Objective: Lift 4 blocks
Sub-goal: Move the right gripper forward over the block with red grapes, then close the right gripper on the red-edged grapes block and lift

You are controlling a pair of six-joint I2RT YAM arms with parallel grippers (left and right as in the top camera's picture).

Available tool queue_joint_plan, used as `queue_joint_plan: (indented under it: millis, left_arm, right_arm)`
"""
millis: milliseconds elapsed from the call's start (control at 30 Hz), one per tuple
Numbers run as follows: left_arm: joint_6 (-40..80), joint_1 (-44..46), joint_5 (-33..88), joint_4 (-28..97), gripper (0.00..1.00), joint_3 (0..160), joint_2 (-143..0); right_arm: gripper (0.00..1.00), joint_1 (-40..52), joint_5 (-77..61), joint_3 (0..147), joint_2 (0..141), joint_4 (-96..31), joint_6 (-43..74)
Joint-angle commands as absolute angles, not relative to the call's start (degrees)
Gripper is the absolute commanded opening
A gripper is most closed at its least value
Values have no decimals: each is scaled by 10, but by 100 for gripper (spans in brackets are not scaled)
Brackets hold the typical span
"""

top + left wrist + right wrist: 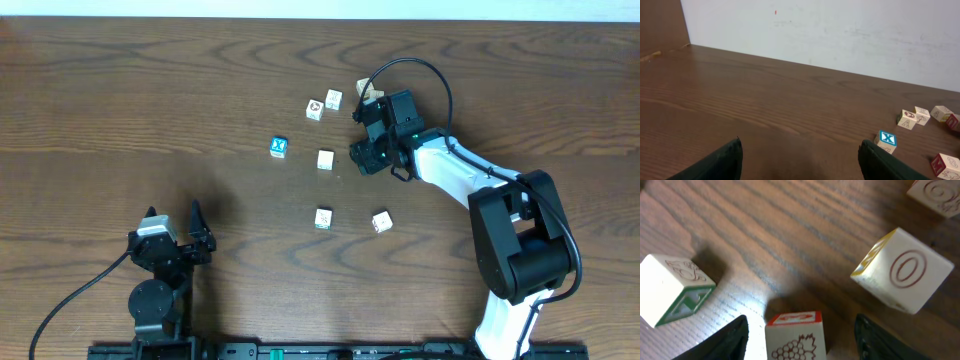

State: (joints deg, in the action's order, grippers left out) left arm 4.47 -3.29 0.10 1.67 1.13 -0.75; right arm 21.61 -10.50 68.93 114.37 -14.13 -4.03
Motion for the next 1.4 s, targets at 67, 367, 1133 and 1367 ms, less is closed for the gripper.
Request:
queue_joint_plan:
  millis: [67,367,1133,1367]
  left_arm:
    - [48,-35,-6,42,75,2,-6]
    - [48,-35,-6,42,74,2,-6]
    - [48,-35,-6,42,74,2,-6]
    - [48,-35,-6,42,74,2,-6]
  right_arm:
    - [59,218,-106,698,1149,-121,-17]
    - [60,218,-106,698,1149,-144,-10]
    - [35,218,-29,710,1144,-154,84]
    - [31,218,-29,718,1086,-184,107]
